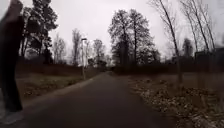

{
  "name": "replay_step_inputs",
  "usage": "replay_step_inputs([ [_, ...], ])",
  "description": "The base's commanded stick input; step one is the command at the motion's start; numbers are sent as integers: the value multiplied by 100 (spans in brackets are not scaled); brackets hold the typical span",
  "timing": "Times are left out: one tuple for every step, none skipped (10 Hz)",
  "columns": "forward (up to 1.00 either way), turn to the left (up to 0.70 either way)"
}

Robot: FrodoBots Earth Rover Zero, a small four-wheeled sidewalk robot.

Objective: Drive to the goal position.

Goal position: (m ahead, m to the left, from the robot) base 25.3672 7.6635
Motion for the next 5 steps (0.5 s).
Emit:
replay_step_inputs([
  [45, 0],
  [45, 0],
  [45, 0],
  [45, 0],
  [45, 0],
])
